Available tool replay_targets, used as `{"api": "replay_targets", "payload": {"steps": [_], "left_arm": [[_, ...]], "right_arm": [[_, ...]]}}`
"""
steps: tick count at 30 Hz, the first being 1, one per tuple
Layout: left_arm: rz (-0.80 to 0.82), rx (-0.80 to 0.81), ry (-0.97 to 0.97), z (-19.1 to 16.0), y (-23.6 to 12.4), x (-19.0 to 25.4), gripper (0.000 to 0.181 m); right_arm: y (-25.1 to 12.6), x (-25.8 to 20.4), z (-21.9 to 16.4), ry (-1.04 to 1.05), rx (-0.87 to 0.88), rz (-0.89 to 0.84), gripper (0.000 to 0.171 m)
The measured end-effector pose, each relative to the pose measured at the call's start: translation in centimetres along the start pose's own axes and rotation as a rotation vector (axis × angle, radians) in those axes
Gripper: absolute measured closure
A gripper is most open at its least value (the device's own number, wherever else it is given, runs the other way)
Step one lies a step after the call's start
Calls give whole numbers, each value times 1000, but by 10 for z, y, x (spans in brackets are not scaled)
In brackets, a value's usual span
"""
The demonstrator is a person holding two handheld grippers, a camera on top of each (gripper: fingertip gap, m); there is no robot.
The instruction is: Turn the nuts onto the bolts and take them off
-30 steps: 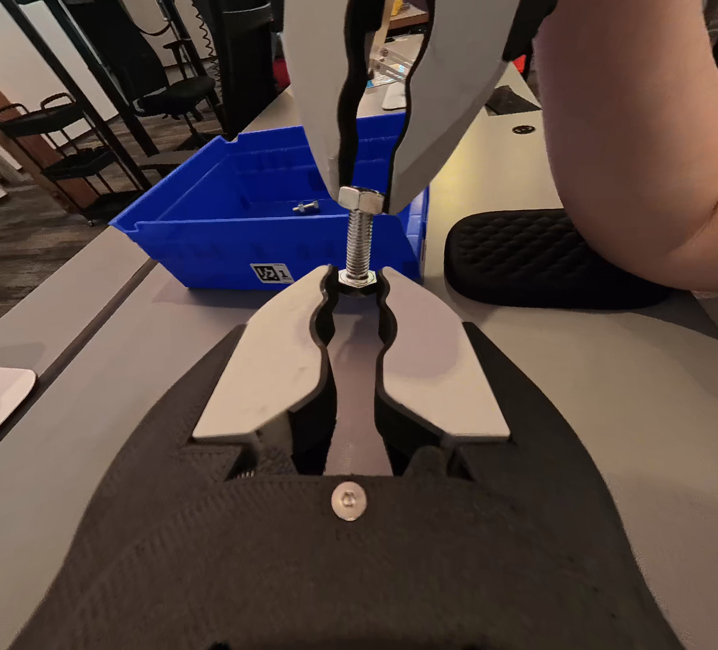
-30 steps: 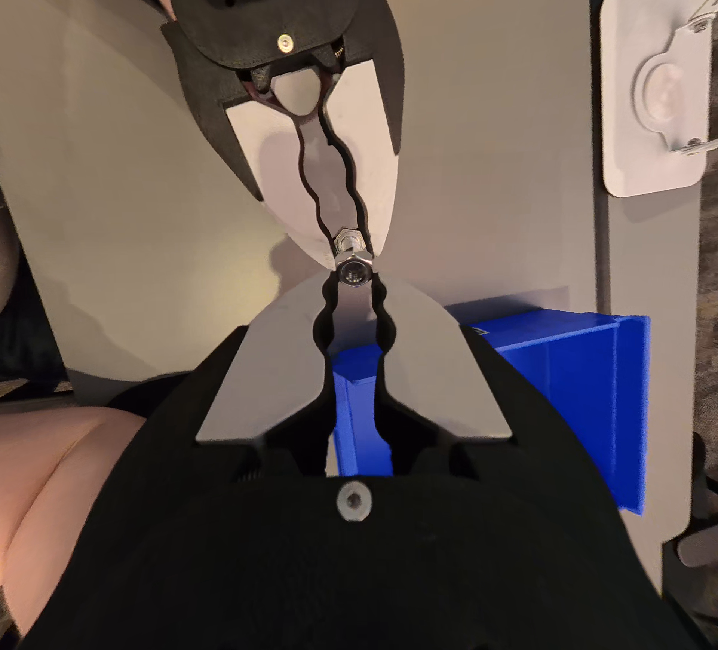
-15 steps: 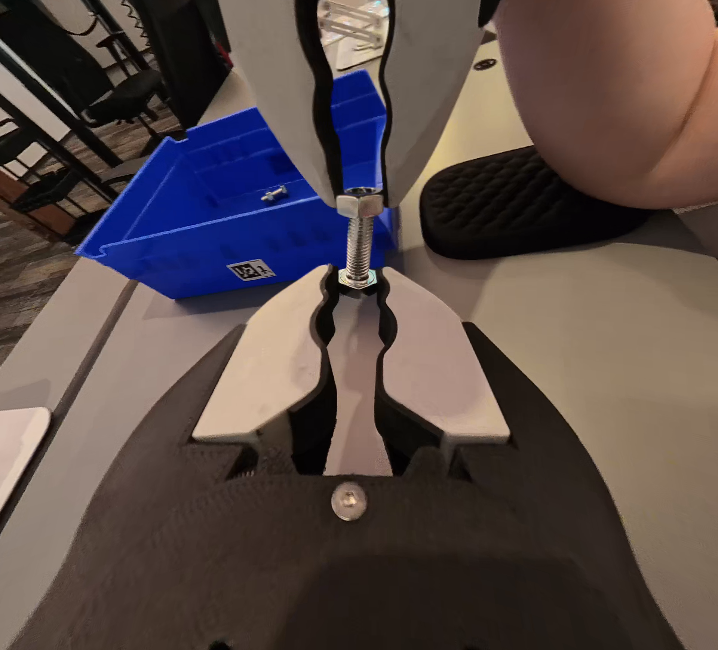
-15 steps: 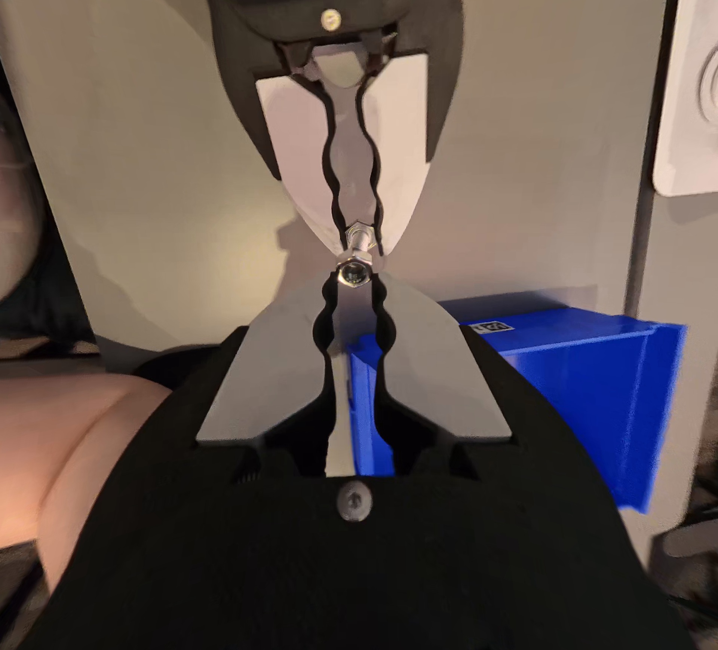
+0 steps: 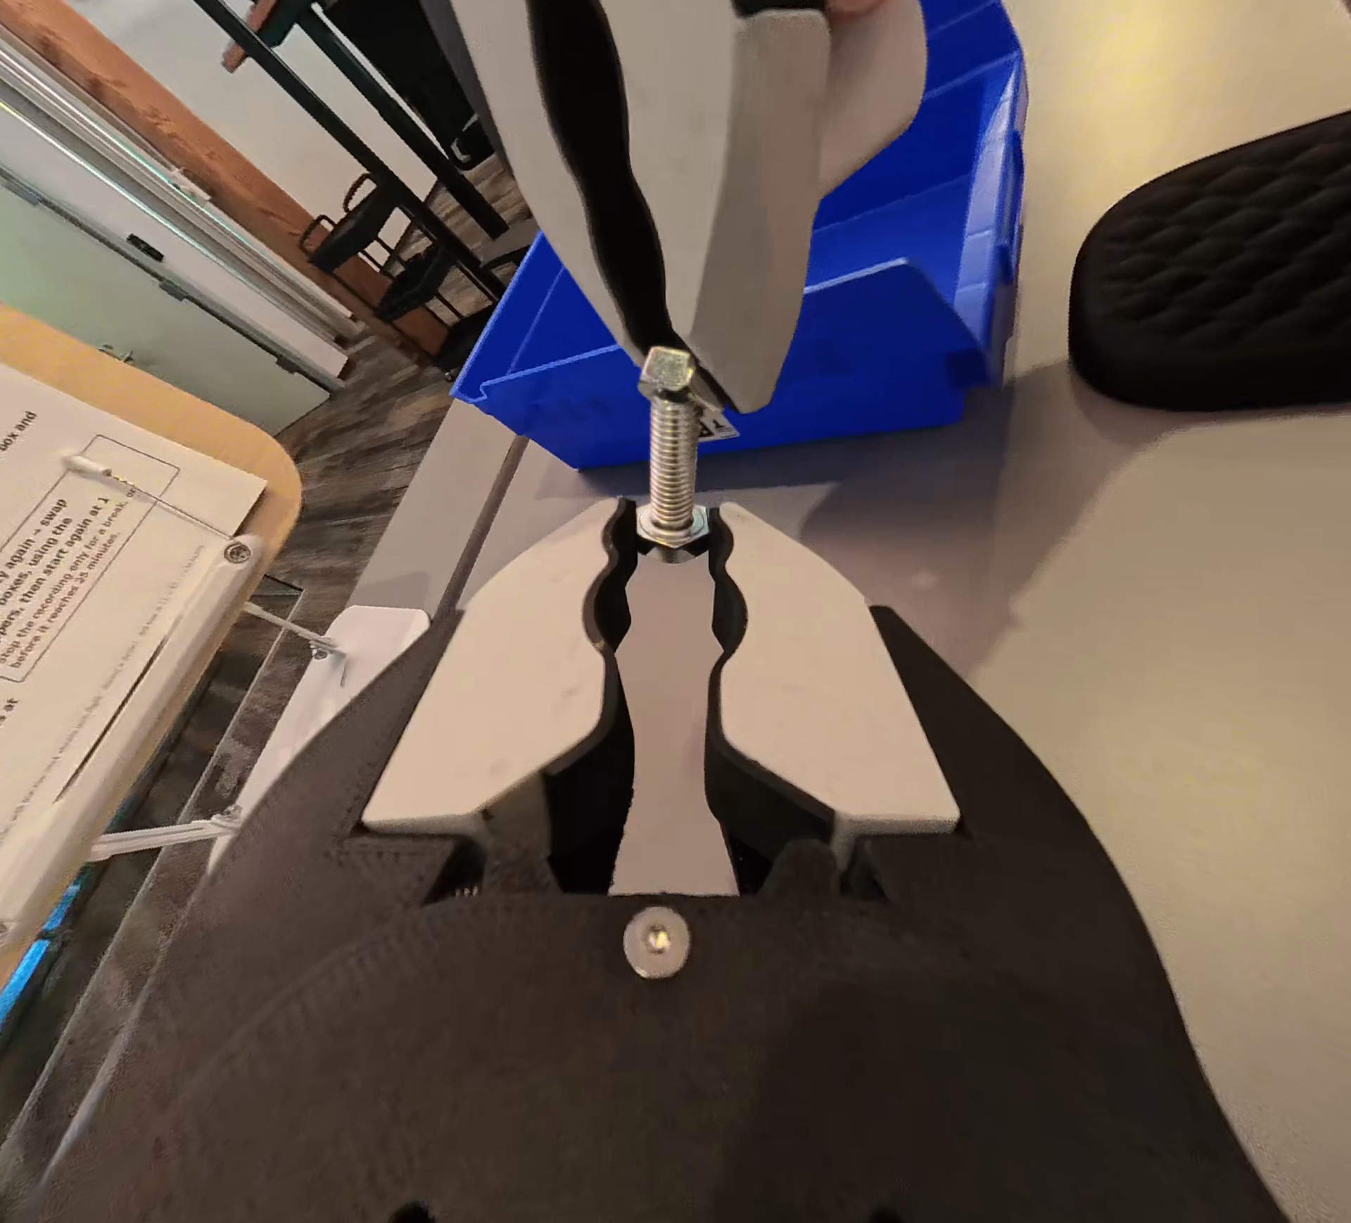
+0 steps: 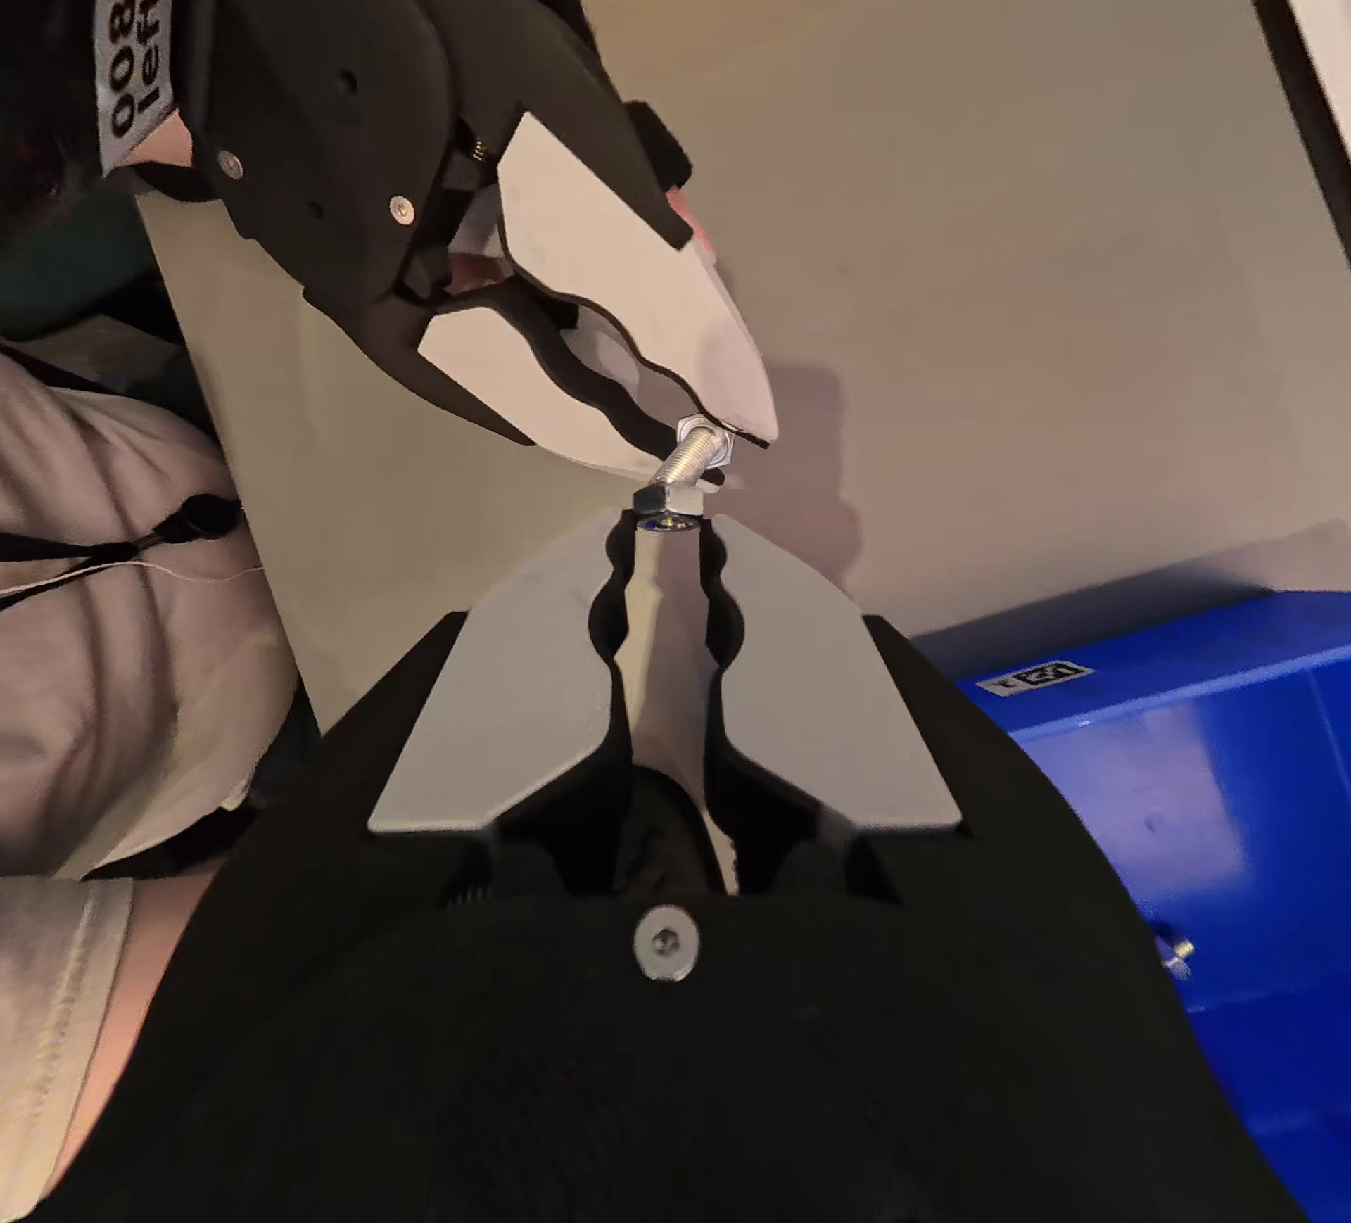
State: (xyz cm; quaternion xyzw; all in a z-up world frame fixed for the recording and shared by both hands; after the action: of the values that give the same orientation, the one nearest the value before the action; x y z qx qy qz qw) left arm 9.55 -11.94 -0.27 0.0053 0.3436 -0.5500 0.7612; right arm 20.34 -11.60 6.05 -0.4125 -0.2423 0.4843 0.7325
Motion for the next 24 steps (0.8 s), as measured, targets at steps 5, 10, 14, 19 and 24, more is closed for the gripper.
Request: {"api": "replay_targets", "payload": {"steps": [5,10,14,19,24], "left_arm": [[-17,0,-48,-1,1,-2,163],[-6,21,-180,-8,-4,-20,163],[134,63,-306,-9,-32,-57,163],[309,186,-381,7,-102,-102,162],[366,242,-373,24,-149,-114,163]], "right_arm": [[0,2,2,-85,23,-18,153],[-6,9,3,-79,120,27,153],[17,25,-4,-10,-11,-15,154],[93,30,-1,18,-310,-37,153],[144,23,-7,-25,-525,-28,153]]}}
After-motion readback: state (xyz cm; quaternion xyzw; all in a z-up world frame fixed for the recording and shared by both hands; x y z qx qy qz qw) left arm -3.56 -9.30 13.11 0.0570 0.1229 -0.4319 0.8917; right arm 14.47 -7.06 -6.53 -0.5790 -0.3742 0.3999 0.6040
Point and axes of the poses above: each gripper's, where its closed fingertips meet, y out along the fingers, z out of its top, x = y × z across the jaws, the point moved 8 cm from there along -y, back along the fingers, and after that the axes turned 4 degrees about -z, right-handed, at the moved point
